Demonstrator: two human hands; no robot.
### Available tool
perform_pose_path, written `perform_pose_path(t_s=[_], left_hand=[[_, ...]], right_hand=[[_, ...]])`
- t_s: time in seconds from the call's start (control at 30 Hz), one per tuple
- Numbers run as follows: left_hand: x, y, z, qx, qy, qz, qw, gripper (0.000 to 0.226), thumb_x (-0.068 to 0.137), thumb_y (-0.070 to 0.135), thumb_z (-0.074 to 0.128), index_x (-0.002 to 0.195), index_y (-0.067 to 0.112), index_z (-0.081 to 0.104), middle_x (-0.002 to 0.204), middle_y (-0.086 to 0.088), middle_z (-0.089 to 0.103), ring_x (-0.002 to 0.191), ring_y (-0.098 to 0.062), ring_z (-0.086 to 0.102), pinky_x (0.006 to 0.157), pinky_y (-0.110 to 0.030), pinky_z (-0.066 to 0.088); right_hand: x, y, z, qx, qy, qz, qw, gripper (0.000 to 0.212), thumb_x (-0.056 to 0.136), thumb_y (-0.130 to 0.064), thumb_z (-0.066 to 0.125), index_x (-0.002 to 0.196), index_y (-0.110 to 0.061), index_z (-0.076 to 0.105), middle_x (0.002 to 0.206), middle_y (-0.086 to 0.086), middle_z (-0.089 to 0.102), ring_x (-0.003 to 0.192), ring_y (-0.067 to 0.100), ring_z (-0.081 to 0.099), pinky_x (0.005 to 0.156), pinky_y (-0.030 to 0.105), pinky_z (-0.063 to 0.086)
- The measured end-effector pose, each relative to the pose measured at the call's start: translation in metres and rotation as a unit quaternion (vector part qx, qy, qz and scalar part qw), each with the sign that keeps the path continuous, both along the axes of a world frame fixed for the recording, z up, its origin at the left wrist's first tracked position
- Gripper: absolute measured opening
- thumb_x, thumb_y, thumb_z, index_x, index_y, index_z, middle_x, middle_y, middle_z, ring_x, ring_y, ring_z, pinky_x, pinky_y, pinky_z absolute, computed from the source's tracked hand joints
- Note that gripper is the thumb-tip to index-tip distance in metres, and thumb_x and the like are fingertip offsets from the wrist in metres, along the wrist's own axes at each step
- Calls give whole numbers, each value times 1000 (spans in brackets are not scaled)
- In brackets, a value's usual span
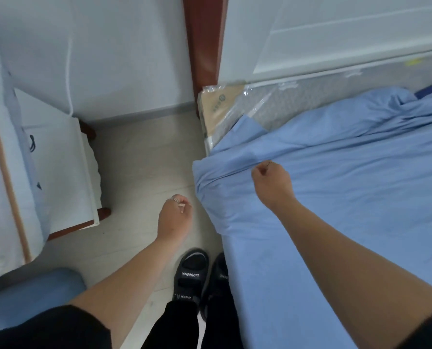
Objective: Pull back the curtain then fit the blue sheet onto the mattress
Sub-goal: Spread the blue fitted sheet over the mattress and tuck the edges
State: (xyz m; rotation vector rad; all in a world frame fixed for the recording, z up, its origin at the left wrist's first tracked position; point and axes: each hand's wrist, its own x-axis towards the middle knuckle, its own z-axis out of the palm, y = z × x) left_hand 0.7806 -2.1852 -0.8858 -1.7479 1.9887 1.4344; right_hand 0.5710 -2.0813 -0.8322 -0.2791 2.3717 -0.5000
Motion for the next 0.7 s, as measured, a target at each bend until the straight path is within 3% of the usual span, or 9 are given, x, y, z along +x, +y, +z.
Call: perform_pose_path(t_s=[0.13,0.2,0.27,0.3,0.4,0.5,0.57,0.63,0.7], left_hand=[[-40,-11,15,-59,33,-21,997,19,96,14,49,96,25,65,90,11,66,83,-14,63,63,-15,39],[-66,-20,15,-95,53,-49,993,27,97,7,46,109,17,68,104,3,69,97,-14,63,78,-12,40],[-95,-27,8,-94,90,-61,990,35,93,-3,42,110,16,67,109,3,68,105,-13,62,79,-2,36],[-110,-29,4,-88,100,-65,989,38,92,-5,41,110,15,67,110,3,68,106,-13,62,79,-2,37],[-152,-44,-9,-94,97,-65,989,33,92,0,46,114,15,64,112,-2,67,106,-20,62,83,-22,42],[-177,-51,-19,-18,65,-134,989,39,86,19,68,122,17,54,110,-5,64,102,-25,62,89,-38,51],[-181,-51,-21,-2,18,-239,971,47,80,32,71,119,22,47,103,-5,63,96,-28,62,87,-44,52],[-182,-55,-21,25,2,-297,955,40,80,32,70,112,23,48,102,-5,65,92,-29,63,83,-43,53],[-184,-63,-20,57,-8,-317,947,27,85,24,67,109,16,58,107,-11,70,95,-30,65,80,-38,52]], right_hand=[[-57,1,0,1,103,44,994,24,95,-21,48,83,-7,62,89,15,67,91,37,61,74,37,46],[-84,-10,-7,-25,172,76,982,25,97,-20,49,97,-4,66,101,20,68,100,40,60,85,42,47],[-105,-22,-23,-32,201,113,973,30,98,-21,49,115,-3,65,115,20,65,112,39,56,93,41,45],[-112,-30,-30,-29,191,134,972,33,98,-21,48,124,-5,62,122,18,63,118,37,53,95,40,43],[-120,-54,-54,53,99,214,970,51,93,-23,52,143,-17,44,133,12,55,124,35,51,94,40,44],[-115,-62,-66,180,0,268,947,74,84,-31,62,148,-22,27,130,11,57,122,36,53,92,41,46],[-109,-61,-66,223,13,284,932,63,83,-29,59,142,-23,37,129,8,59,122,34,54,89,39,43],[-102,-66,-61,244,47,277,928,43,87,-21,50,129,-24,51,127,5,62,119,30,58,85,38,37],[-92,-77,-53,190,83,212,955,32,90,-15,43,120,-23,52,119,9,65,111,33,62,79,38,38]])
